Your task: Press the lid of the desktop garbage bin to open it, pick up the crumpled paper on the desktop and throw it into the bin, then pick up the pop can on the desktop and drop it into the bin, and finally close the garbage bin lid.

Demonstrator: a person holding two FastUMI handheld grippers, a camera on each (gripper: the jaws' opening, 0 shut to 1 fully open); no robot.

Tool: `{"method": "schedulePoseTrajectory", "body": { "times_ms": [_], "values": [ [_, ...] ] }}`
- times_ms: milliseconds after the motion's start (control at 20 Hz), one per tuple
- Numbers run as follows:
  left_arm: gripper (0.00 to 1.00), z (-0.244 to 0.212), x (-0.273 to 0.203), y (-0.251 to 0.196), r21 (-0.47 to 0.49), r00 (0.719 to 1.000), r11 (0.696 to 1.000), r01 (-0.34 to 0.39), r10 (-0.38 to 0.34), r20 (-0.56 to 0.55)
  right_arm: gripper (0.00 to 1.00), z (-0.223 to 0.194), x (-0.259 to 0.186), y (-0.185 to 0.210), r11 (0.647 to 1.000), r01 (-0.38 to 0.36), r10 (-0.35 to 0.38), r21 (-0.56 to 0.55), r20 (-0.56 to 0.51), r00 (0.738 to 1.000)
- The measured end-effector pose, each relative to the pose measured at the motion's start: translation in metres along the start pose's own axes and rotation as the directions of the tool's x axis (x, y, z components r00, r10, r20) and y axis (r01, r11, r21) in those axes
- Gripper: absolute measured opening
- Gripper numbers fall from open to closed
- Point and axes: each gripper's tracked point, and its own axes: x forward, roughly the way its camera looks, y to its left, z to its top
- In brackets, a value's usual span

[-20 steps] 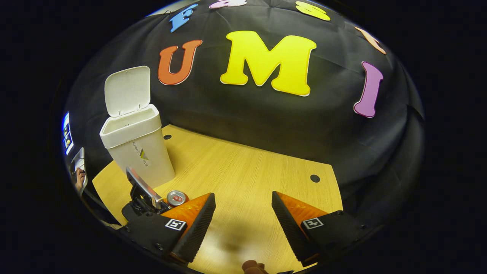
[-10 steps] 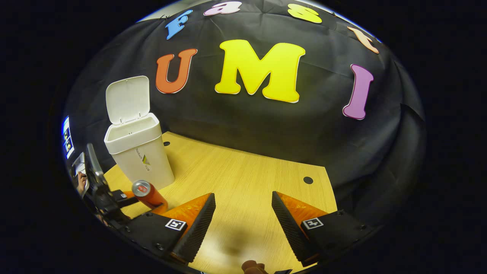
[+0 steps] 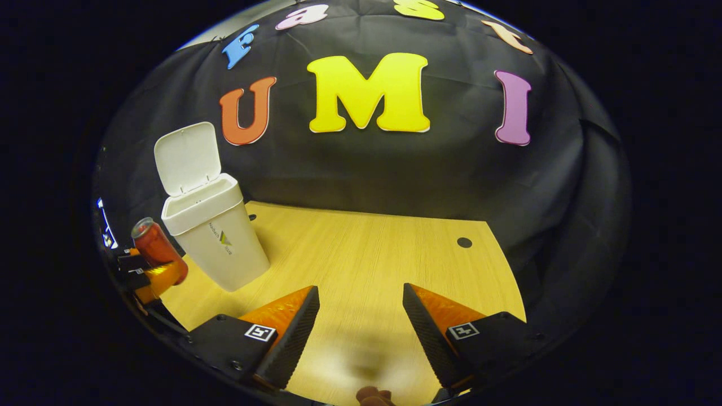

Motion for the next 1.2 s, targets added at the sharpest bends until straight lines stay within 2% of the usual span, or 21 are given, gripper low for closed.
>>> {"method": "schedulePoseTrajectory", "body": {
  "times_ms": [300, 550, 850, 1200],
  "values": [
    [0.86, 0.062, 0.017, 0.053, -0.068, 0.997, 0.995, -0.078, 0.08, 0.021, 0.95, 0.014, 0.006, 0.011, 0.999, 0.002, 0.0, -0.047, 0.045, 0.999],
    [0.86, 0.103, 0.051, 0.087, -0.076, 0.991, 0.991, -0.112, 0.117, 0.059, 0.94, 0.026, 0.01, 0.023, 1.0, 0.005, -0.003, -0.027, 0.054, 0.999],
    [0.86, 0.114, 0.115, 0.11, -0.089, 0.989, 0.986, -0.14, 0.143, 0.032, 0.95, 0.031, 0.01, 0.022, 0.999, 0.039, -0.037, -0.038, 0.053, 0.998],
    [0.87, 0.111, 0.159, 0.104, -0.13, 0.994, 0.986, -0.104, 0.105, -0.004, 0.95, 0.017, 0.012, 0.007, 0.995, 0.095, -0.095, -0.032, 0.018, 0.995]
  ]
}}
